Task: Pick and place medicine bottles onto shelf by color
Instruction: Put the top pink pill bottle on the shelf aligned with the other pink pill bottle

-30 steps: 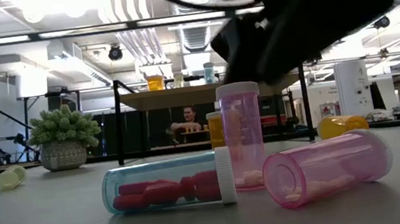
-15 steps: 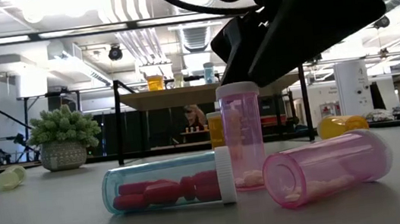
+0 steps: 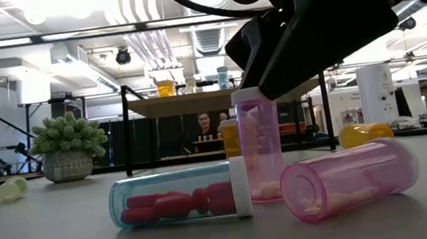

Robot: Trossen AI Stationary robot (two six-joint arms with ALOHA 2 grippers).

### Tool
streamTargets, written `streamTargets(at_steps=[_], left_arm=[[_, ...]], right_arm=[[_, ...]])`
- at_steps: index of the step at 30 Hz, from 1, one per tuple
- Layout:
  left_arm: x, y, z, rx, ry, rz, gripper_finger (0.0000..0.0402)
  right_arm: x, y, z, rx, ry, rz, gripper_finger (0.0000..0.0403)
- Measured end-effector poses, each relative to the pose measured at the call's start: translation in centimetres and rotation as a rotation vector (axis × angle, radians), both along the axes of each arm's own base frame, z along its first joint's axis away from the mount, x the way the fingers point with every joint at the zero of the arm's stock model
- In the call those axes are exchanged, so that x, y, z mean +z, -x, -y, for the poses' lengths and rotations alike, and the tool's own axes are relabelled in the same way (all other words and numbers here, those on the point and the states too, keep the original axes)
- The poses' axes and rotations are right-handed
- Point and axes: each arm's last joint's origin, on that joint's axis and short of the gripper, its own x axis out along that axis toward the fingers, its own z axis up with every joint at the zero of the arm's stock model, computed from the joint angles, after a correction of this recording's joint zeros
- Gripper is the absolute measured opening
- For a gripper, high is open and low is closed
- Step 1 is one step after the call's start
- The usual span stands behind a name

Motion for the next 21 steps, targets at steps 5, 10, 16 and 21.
streamTargets(at_steps=[5, 10, 16, 21], left_arm=[[0.0, 0.0, 0.0, 0.000, 0.000, 0.000, 0.0169], [0.0, 0.0, 0.0, 0.000, 0.001, 0.000, 0.0169], [0.0, 0.0, 0.0, -0.001, 0.001, 0.000, 0.0169], [0.0, 0.0, 0.0, -0.001, 0.002, -0.001, 0.0169]], right_arm=[[0.0, 0.0, 0.0, -0.008, -0.007, -0.003, 0.0112], [0.6, 0.1, 0.1, -0.023, -0.029, 0.004, 0.0113], [2.6, 0.3, 0.4, -0.030, -0.050, 0.048, 0.0111], [5.3, 0.9, 2.2, -0.067, -0.052, 0.064, 0.0114]])
